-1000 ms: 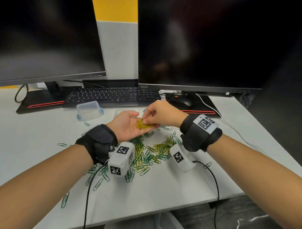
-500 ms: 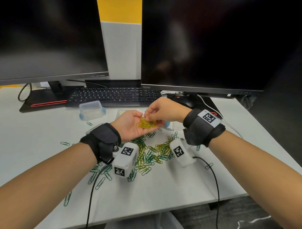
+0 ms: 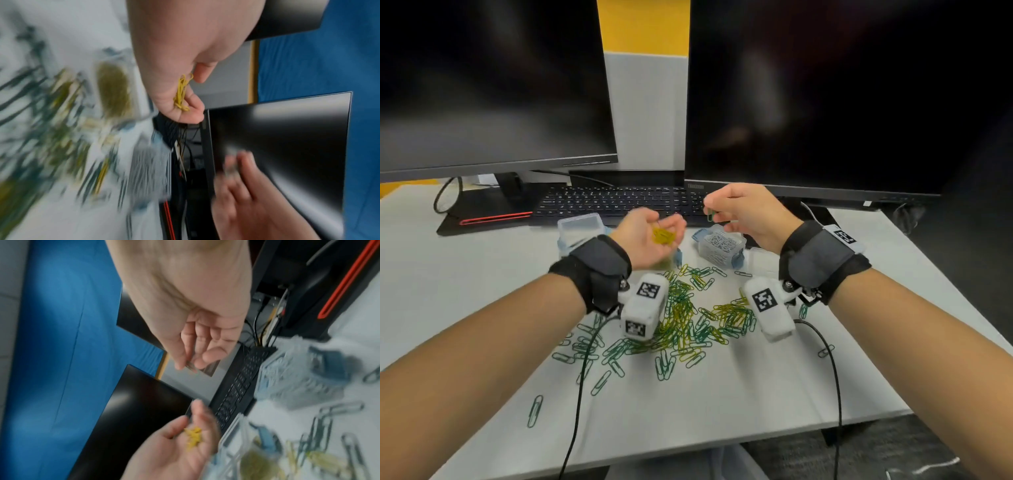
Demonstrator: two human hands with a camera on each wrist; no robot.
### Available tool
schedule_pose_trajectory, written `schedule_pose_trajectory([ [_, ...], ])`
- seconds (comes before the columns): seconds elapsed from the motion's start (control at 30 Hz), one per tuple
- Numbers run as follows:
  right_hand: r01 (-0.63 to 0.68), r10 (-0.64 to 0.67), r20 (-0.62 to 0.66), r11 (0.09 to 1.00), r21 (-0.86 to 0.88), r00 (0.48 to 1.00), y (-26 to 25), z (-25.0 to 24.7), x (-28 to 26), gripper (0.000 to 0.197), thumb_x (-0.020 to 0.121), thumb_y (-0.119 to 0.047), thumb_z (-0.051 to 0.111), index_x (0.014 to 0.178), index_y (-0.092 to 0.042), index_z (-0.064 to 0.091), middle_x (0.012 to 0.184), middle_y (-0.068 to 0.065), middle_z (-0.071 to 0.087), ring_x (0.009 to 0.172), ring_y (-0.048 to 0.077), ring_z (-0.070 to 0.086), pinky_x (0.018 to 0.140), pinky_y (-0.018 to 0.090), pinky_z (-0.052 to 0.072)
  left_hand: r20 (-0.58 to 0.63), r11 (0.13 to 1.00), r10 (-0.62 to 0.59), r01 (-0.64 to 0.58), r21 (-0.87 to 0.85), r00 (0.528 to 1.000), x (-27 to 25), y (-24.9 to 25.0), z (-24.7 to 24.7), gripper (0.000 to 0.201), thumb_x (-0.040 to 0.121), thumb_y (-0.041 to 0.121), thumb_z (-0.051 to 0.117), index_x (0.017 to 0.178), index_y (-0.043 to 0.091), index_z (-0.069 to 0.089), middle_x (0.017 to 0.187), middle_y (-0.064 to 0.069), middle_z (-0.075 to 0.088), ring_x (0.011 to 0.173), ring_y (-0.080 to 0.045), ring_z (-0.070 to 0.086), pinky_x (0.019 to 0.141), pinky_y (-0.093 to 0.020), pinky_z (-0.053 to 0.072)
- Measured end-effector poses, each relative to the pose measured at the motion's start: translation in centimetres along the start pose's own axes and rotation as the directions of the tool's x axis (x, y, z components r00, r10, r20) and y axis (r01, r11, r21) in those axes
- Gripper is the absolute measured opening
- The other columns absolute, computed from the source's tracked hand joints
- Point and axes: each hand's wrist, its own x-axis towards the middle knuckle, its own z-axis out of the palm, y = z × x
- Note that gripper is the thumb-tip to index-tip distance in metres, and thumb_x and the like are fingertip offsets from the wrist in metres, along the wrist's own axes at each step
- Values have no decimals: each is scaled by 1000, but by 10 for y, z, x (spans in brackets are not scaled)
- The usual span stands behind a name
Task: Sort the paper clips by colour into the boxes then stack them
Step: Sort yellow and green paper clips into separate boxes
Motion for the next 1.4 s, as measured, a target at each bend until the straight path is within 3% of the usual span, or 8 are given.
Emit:
schedule_pose_trajectory([
  [0.13,-17,14,-35,997,-81,999,5,-11,-5,16,91,-17,64,100,-6,69,91,2,70,73,10,59,59,20,50,-3,918,253,-239,317,967,14,31,2,45,100,29,26,91,2,61,91,-13,62,82,-22,59,79,-31,48],
  [0.4,-35,25,-43,965,-261,999,22,-26,-17,10,86,-19,71,86,-10,71,89,7,69,74,13,60,67,27,54,7,675,298,-216,705,954,42,24,-7,53,99,35,26,78,4,64,63,-5,71,79,-24,64,88,-33,44],
  [0.6,-38,162,102,686,-726,982,50,-46,-26,8,86,-15,70,87,-9,74,83,3,70,66,9,59,56,17,50,111,474,260,-227,851,959,13,0,13,26,95,22,48,92,6,68,89,-7,68,78,-17,62,75,-29,48],
  [0.73,149,54,225,599,-787,973,57,-41,-35,19,85,-15,71,103,-19,74,89,-11,64,75,3,54,66,12,41,192,-191,-172,-224,956,966,-6,-49,26,26,91,27,60,104,6,68,94,-4,70,78,-16,65,67,-22,51],
  [0.87,248,160,355,464,-850,921,65,-27,-41,31,81,-19,74,112,-20,69,97,-2,66,82,12,57,73,21,44,210,-651,-145,-253,716,967,-6,-77,30,33,84,41,68,104,14,66,101,-1,66,93,-18,60,76,-25,46],
  [1.1,167,123,305,619,-767,945,77,-41,-39,13,84,-8,67,92,-18,71,95,2,71,82,13,63,71,19,46,286,-472,-51,-276,837,957,-2,-68,21,12,84,19,70,89,9,72,92,-2,72,78,-11,62,64,-17,47],
  [1.23,-150,197,227,966,-209,954,71,-63,-47,21,90,4,58,108,-8,61,82,7,66,71,15,63,64,20,54,296,-43,76,-293,955,952,-4,-55,15,5,85,10,68,82,8,66,81,-5,71,64,-8,65,61,-18,51],
  [1.4,-467,377,304,823,322,875,73,-65,-52,24,88,9,39,99,-5,56,83,9,57,68,17,56,55,23,50,233,300,18,-228,926,972,-11,-56,14,17,91,5,59,105,14,65,83,-4,67,70,-13,60,62,-20,52],
])
